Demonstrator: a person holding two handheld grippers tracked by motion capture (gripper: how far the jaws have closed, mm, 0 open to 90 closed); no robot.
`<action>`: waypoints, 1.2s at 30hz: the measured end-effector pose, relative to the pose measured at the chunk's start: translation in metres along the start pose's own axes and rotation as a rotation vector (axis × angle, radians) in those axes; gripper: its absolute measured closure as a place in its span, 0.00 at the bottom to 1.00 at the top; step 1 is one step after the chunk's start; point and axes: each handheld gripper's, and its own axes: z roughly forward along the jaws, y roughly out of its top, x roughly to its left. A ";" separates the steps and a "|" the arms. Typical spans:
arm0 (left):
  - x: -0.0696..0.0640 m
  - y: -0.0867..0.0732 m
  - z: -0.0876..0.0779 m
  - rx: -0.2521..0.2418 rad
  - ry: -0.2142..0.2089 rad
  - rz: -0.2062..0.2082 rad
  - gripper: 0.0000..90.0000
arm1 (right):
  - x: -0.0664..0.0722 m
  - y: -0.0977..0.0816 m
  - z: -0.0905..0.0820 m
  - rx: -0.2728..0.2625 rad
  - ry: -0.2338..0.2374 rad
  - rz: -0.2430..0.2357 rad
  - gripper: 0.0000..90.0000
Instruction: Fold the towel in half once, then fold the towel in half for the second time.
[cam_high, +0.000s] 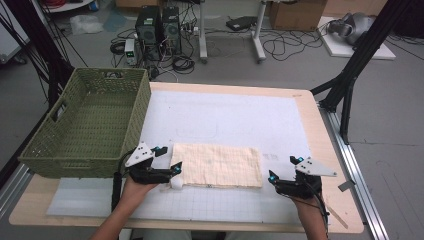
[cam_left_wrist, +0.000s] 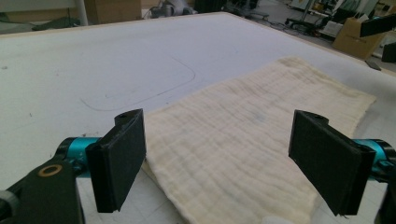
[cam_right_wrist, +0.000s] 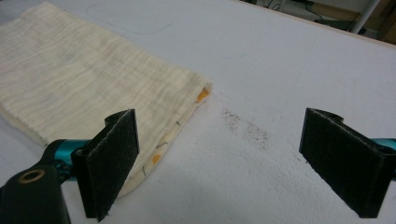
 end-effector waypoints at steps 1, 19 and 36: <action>0.002 0.000 -0.001 -0.003 0.003 -0.004 0.22 | -0.001 0.000 0.000 0.000 -0.003 0.005 0.12; 0.011 0.003 -0.008 -0.029 0.040 -0.051 0.21 | -0.004 -0.002 0.000 0.005 -0.017 0.013 0.12; 0.007 0.007 0.001 0.011 0.015 -0.055 0.22 | -0.003 -0.004 0.004 0.017 -0.010 0.007 0.12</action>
